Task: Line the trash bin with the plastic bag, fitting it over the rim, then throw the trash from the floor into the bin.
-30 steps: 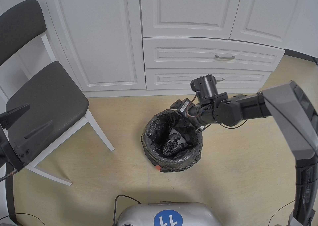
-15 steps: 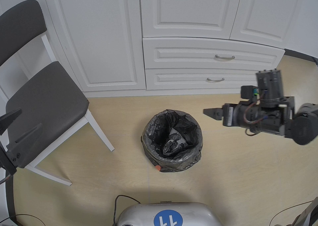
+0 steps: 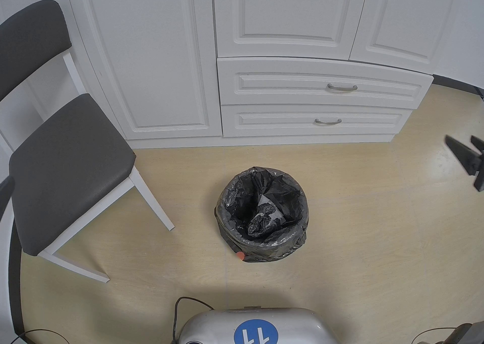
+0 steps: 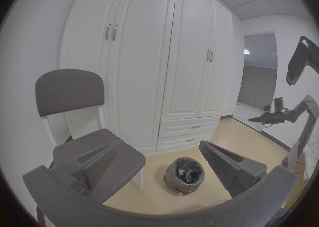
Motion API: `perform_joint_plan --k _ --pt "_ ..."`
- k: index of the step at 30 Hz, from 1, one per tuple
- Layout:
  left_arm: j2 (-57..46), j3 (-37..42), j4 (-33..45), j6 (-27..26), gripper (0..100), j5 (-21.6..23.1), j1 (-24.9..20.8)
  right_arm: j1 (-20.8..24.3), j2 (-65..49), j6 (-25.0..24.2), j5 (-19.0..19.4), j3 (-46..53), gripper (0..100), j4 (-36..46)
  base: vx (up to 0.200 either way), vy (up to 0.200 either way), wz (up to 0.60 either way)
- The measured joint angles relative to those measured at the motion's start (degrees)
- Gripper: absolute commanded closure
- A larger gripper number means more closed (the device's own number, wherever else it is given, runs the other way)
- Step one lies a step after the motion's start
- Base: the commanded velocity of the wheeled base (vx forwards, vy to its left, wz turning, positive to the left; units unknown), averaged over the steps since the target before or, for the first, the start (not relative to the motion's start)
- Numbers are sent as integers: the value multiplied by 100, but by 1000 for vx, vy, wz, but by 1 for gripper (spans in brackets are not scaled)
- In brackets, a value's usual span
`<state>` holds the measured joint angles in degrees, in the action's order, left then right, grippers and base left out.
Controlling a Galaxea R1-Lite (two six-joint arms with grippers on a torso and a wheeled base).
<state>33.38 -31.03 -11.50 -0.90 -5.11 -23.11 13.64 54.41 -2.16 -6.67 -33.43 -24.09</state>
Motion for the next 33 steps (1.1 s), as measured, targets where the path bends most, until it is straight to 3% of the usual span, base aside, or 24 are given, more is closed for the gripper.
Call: perform_joint_plan --k 10,17,24,33 --pt "-775 -28 1 -137 0 -28 846 -885 -2855 38 -77 581 0 436 0 0 0" --pt "-1362 -34 33 -189 0 -22 1474 -1200 -4385 38 -91 794 0 1104 0 0 0" --pt "-1894 29 338 -210 0 -11 1882 -1320 -5130 -90 -99 1085 0 1261 0 0 0" --pt "-2566 380 736 -183 0 -6 2048 -1351 -5350 -263 -105 1519 0 1204 0 0 0"
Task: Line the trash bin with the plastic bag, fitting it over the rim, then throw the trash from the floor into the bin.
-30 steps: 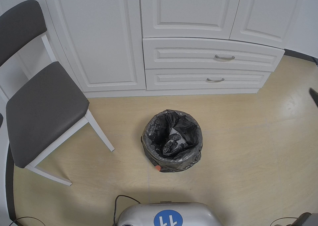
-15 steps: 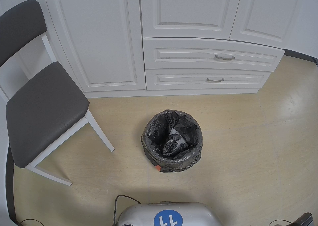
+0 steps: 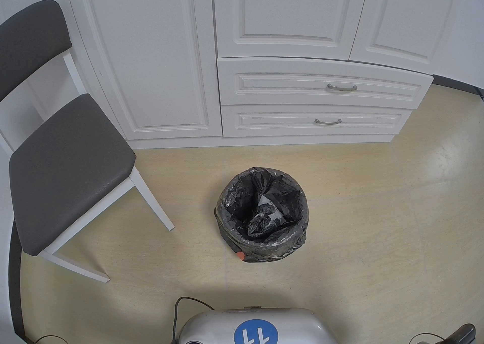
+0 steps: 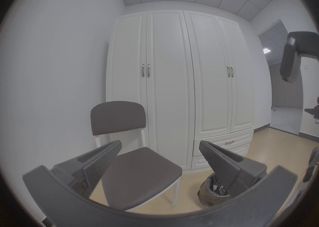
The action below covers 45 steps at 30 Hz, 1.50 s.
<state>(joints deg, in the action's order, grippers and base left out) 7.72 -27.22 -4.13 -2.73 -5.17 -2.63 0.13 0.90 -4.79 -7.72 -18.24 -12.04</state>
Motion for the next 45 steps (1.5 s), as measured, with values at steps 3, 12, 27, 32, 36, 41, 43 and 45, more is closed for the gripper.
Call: perform_joint_plan --k 3,12,27,32,36,41,43,45 --pt "-205 294 22 6 0 9 79 -2 -20 -16 0 165 0 -11 0 0 0" --pt "-583 1708 -73 9 0 83 206 -4 -35 -21 222 678 0 -22 0 0 0" --pt "-690 2615 360 601 0 228 247 -6 -33 59 853 1701 0 20 0 0 0" --pt "-692 2623 400 244 0 517 247 -9 -28 138 917 1716 0 173 0 0 0" --pt "-695 2621 411 110 0 625 243 -11 -27 233 919 1725 0 723 0 0 0" --pt "-692 2621 413 161 0 658 243 -11 -24 45 897 1725 0 942 0 0 0" --pt "-695 2621 416 162 0 667 243 -9 -24 -35 884 1725 0 883 0 0 0" --pt "-692 2621 413 165 0 667 243 -6 -22 -32 880 1725 0 879 0 0 0"
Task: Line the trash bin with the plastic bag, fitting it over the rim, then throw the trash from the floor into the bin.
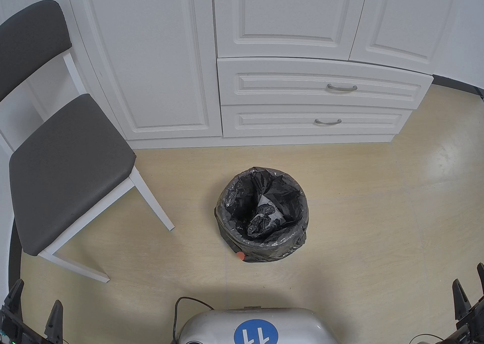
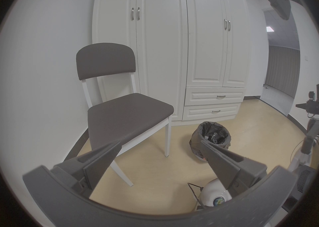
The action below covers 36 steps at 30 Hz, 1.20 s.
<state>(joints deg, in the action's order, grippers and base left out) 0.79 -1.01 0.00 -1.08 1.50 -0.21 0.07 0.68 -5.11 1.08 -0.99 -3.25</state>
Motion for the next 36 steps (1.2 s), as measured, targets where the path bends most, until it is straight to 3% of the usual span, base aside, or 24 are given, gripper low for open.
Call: perform_joint_plan --k 3,9,18,36 --pt "0 0 0 13 0 0 2 0 0 51 -46 0 0 6 0 0 0" --pt "0 0 0 22 0 2 5 0 5 266 -510 0 0 48 0 0 0" --pt "2 0 0 9 0 -5 0 -5 6 573 -84 -2 0 344 0 0 0" --pt "5 0 0 13 0 -6 2 0 11 555 -65 -2 0 350 0 0 0"
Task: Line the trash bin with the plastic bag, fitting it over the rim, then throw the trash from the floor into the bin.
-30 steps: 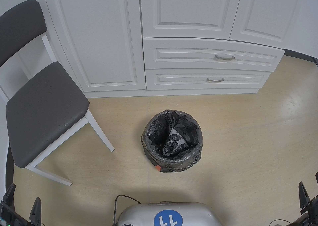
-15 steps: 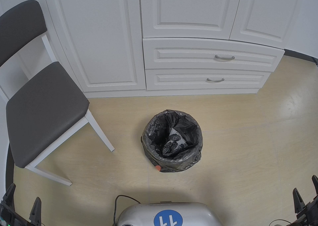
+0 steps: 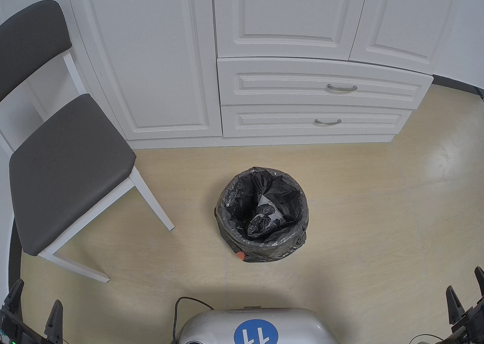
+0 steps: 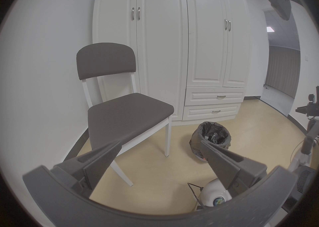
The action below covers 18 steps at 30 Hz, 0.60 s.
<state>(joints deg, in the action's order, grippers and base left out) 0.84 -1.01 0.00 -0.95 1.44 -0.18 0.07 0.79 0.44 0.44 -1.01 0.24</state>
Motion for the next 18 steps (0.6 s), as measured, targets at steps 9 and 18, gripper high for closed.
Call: perform_joint_plan --k 9,18 --pt "1 0 0 -2 0 -2 2 6 5 -15 -4 0 0 5 0 0 0" --pt "4 0 0 -2 0 0 0 0 5 -20 -1 0 0 2 0 0 0"
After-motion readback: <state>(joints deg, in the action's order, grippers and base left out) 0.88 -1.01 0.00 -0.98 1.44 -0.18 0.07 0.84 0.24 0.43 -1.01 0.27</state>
